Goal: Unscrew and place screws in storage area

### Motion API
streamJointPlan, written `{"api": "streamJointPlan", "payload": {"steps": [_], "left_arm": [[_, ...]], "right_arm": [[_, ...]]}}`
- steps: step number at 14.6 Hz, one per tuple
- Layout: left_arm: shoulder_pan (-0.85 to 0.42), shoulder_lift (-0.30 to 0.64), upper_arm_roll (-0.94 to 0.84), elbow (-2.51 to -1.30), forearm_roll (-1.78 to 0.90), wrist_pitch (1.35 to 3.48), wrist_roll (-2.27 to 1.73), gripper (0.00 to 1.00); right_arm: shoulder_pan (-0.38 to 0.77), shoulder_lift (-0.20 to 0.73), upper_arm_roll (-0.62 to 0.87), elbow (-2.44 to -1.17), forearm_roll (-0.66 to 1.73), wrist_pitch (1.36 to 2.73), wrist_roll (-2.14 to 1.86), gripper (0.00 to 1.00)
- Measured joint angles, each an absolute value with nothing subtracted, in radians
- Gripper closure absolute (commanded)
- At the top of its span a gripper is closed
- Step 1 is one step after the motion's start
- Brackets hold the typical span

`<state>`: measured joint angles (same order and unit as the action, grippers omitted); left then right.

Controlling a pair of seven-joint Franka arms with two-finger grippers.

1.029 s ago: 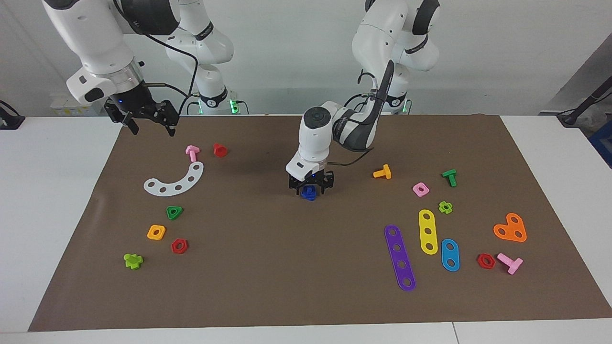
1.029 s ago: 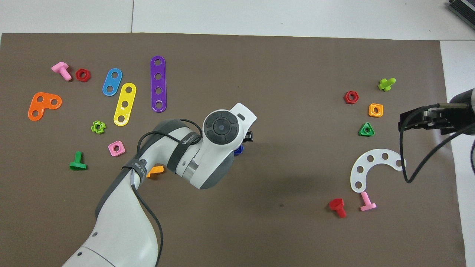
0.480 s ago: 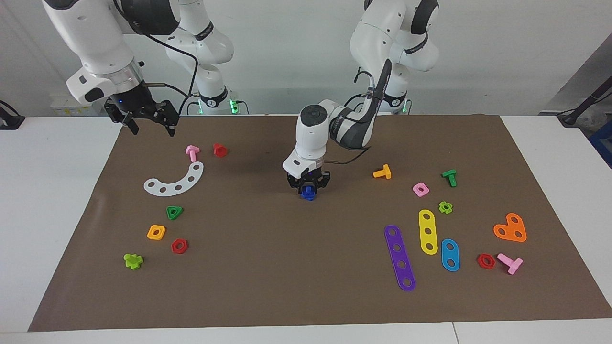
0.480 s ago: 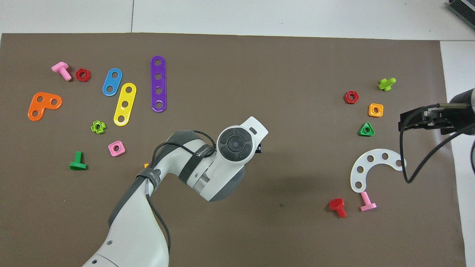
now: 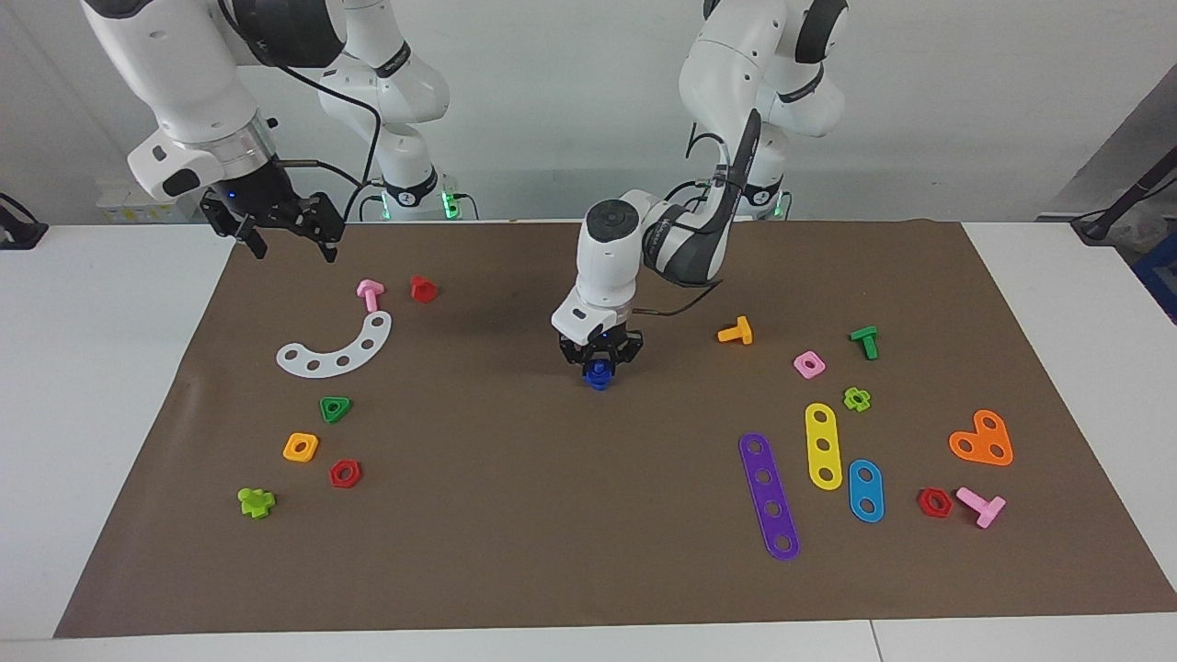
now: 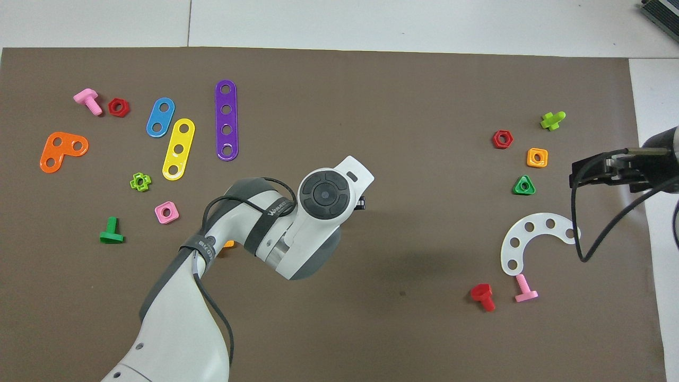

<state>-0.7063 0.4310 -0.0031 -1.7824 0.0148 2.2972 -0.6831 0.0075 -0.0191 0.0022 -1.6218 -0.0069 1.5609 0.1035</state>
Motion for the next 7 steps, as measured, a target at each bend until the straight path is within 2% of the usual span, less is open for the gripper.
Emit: {"api": "streamJointPlan", "payload": {"steps": [4, 7], "left_arm": [[-0.666, 0.435, 0.0, -1.653, -0.031, 2.107, -0.686, 1.0], [-0.552, 0.444, 0.004, -1.519, -0.126, 1.951, -0.647, 1.0]], "right_arm": [[0.008, -0.019, 0.002, -1.622, -0.007, 1.561, 0.103, 0.0], [0.008, -0.019, 0.002, -1.622, -0.007, 1.561, 0.103, 0.0]]}}
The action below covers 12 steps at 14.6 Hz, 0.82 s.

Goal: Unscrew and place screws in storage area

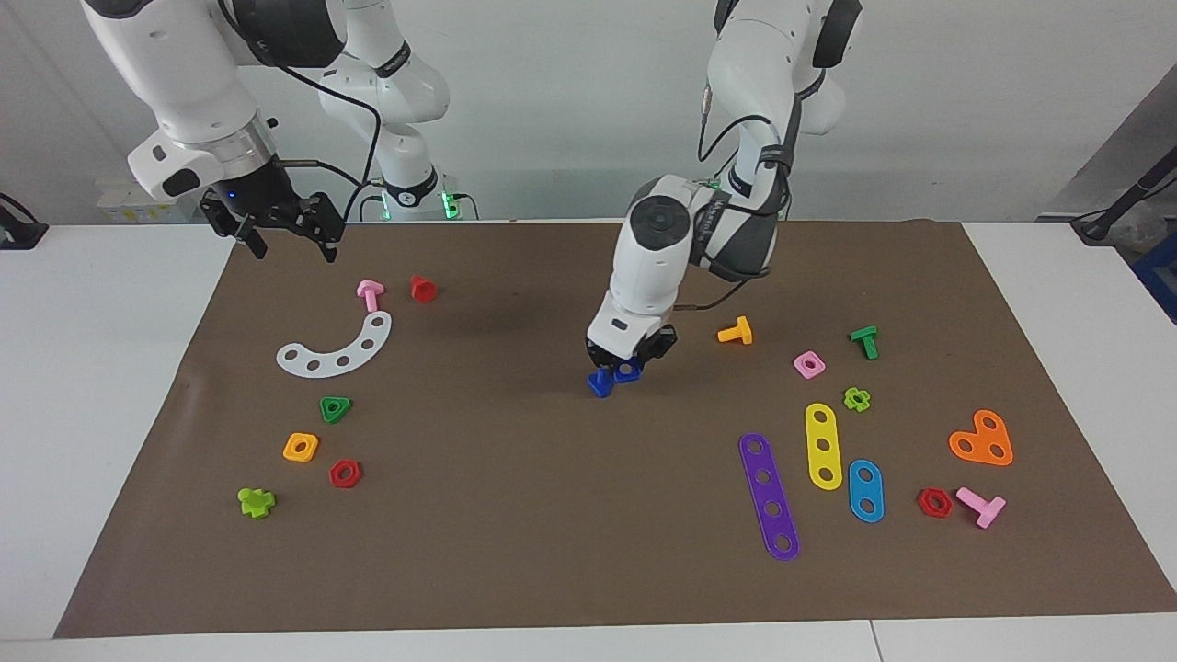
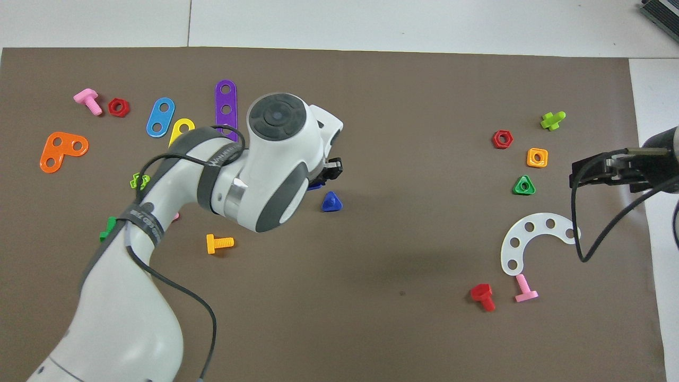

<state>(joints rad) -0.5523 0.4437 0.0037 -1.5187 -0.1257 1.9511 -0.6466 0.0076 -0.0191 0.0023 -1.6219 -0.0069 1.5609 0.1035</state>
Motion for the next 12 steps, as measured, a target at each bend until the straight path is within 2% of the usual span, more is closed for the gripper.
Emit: {"api": "streamJointPlan", "payload": {"steps": [2, 4, 8, 12], "left_arm": [[-0.46, 0.442, 0.005, -1.489, -0.16, 1.887, -0.538, 1.0], [-0.378, 0.439, 0.005, -1.513, -0.168, 1.84, -0.403, 1.0], [-0.283, 0.396, 0.011, -1.698, -0.17, 1.867, -0.155, 1.0], [-0.24, 0.338, 0.014, -1.891, -0.17, 2.063, -0.067, 1.0]], "right_arm": [[0.01, -0.019, 0.004, -1.622, -0.007, 1.563, 0.103, 0.0], [0.033, -0.019, 0.006, -1.624, -0.006, 1.582, 0.113, 0.01], [0.123, -0.018, 0.01, -1.659, -0.006, 1.678, 0.201, 0.01], [0.249, 0.025, 0.015, -1.699, -0.006, 1.802, 0.312, 0.01]]}}
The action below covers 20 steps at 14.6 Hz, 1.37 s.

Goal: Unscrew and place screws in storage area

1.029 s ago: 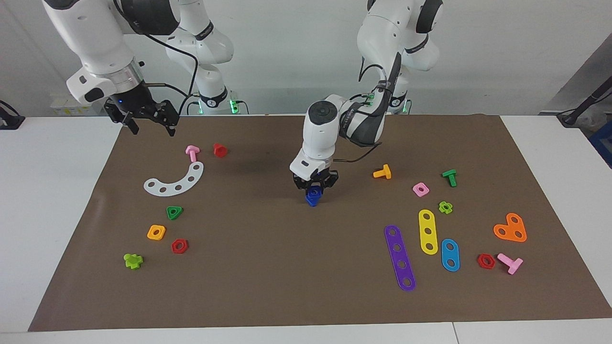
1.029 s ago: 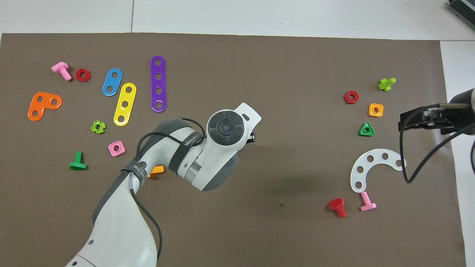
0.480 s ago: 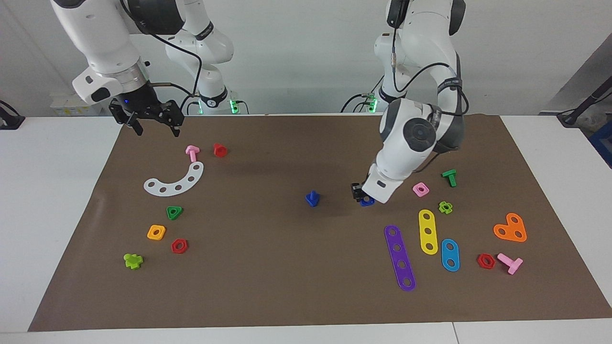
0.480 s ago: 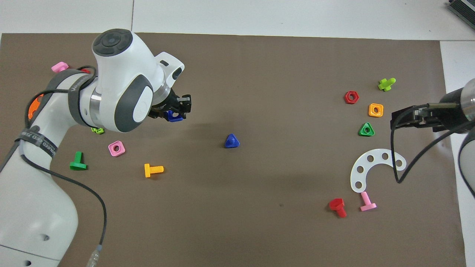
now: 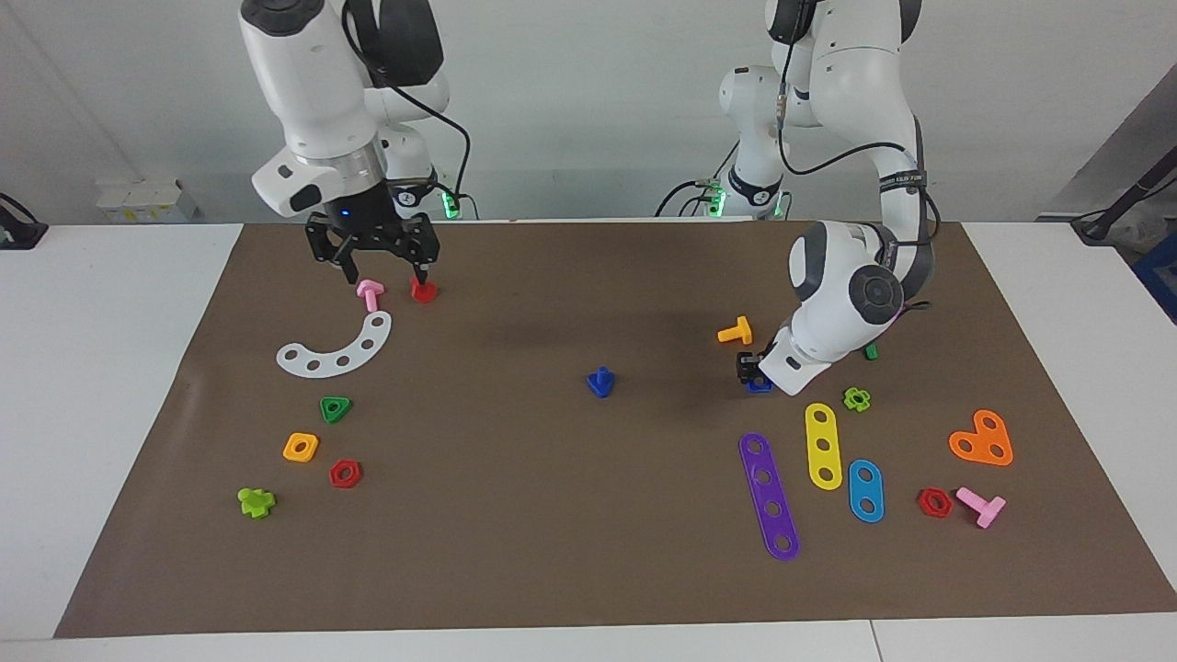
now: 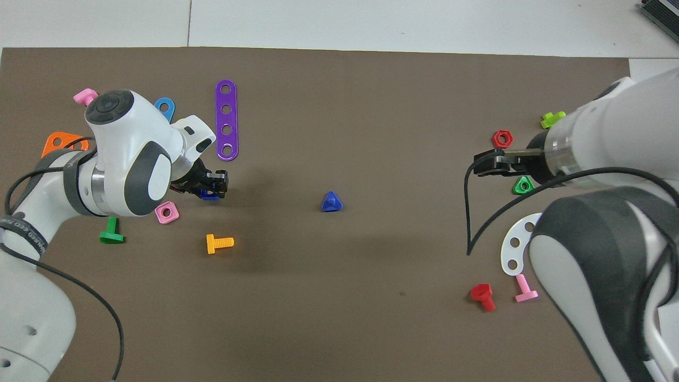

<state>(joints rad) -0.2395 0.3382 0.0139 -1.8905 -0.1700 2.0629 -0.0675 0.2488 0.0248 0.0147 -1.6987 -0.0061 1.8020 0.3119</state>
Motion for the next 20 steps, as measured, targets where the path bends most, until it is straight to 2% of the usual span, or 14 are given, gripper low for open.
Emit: {"api": "streamJointPlan", "payload": {"steps": [1, 2, 3, 11, 15, 20], "left_arm": [[-0.239, 0.331, 0.014, -1.913, -0.17, 2.097, -0.067, 1.0], [-0.239, 0.325, 0.014, -1.926, -0.17, 2.117, -0.067, 0.67], [-0.237, 0.322, 0.014, -1.93, -0.17, 2.129, -0.067, 0.01], [-0.215, 0.31, 0.019, -1.915, -0.054, 2.109, -0.038, 0.0], [-0.095, 0.254, 0.028, -1.8, -0.048, 1.89, 0.062, 0.0], [0.046, 0.187, 0.031, -1.814, -0.046, 1.734, 0.156, 0.0]], "right_arm": [[0.28, 0.048, 0.016, -1.702, -0.006, 1.835, 0.347, 0.01], [0.311, 0.074, 0.016, -1.704, -0.006, 1.869, 0.388, 0.01], [0.34, 0.101, 0.016, -1.704, -0.006, 1.903, 0.425, 0.02], [0.522, 0.311, 0.016, -1.705, -0.029, 2.164, 0.614, 0.11], [0.566, 0.347, 0.016, -1.703, -0.035, 2.183, 0.631, 0.16], [0.589, 0.409, 0.016, -1.704, -0.086, 2.242, 0.632, 0.16]]}}
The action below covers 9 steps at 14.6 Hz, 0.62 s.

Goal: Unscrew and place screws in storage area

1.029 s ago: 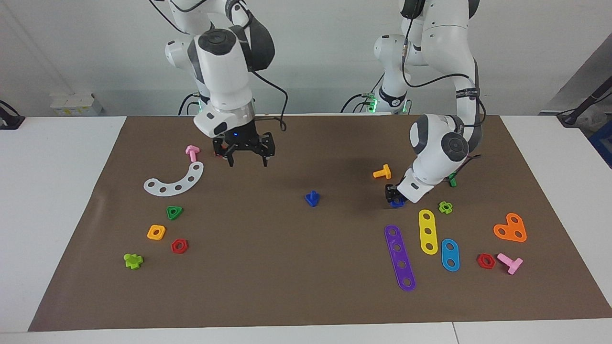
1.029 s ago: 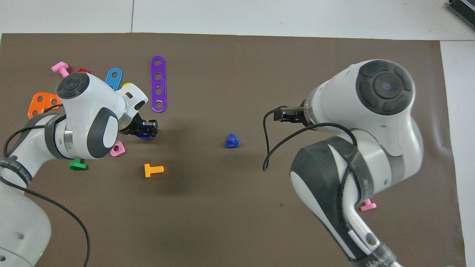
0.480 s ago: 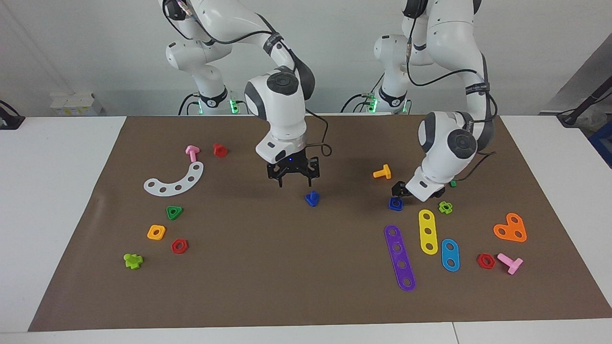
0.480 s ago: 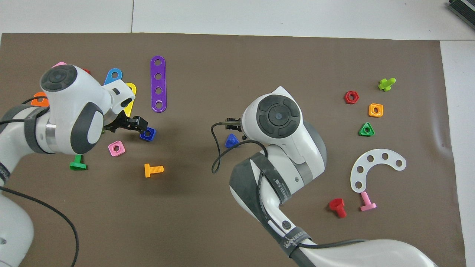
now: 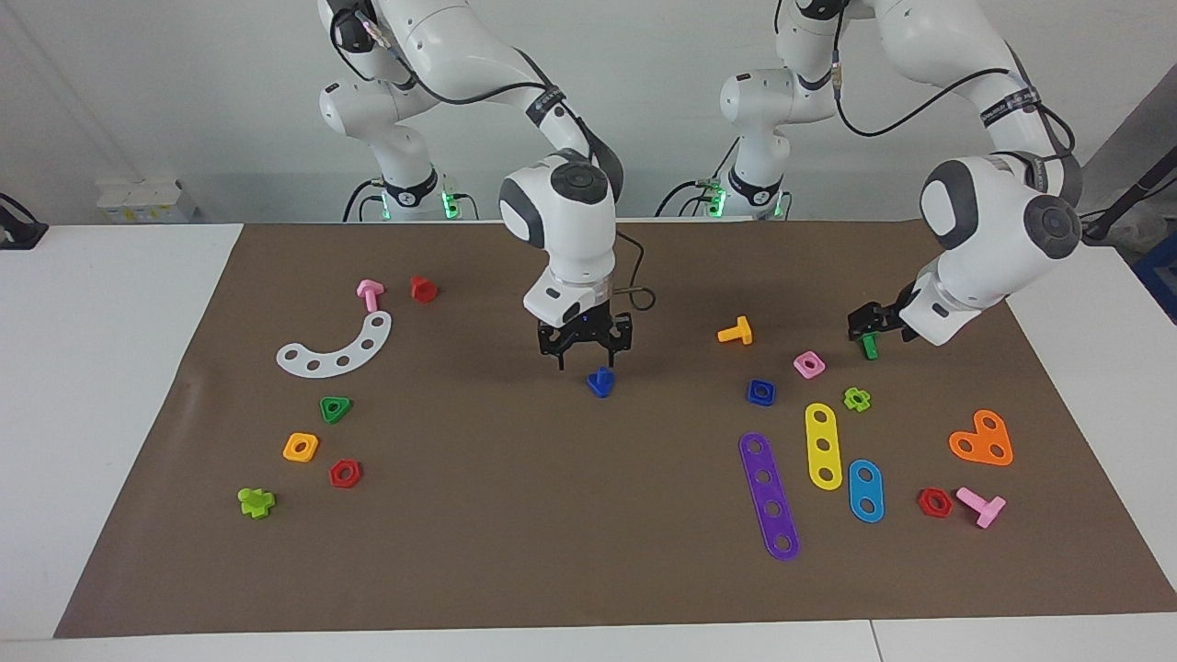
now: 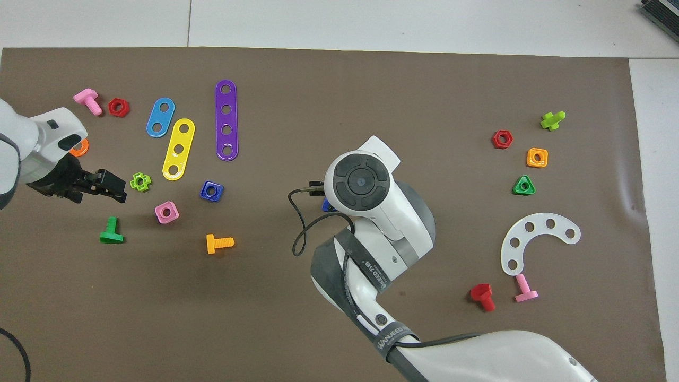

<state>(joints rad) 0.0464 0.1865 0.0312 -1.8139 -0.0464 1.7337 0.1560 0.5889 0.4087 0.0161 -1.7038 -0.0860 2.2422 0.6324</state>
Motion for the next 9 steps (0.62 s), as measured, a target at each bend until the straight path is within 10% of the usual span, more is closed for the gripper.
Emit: {"api": "streamJointPlan", "payload": {"steps": [9], "left_arm": [[0.124, -0.06, 0.015, -1.844, -0.046, 1.666, 0.169, 0.0]], "right_arm": [[0.625, 0.476, 0.016, -1.705, -0.105, 2.297, 0.639, 0.31]]}}
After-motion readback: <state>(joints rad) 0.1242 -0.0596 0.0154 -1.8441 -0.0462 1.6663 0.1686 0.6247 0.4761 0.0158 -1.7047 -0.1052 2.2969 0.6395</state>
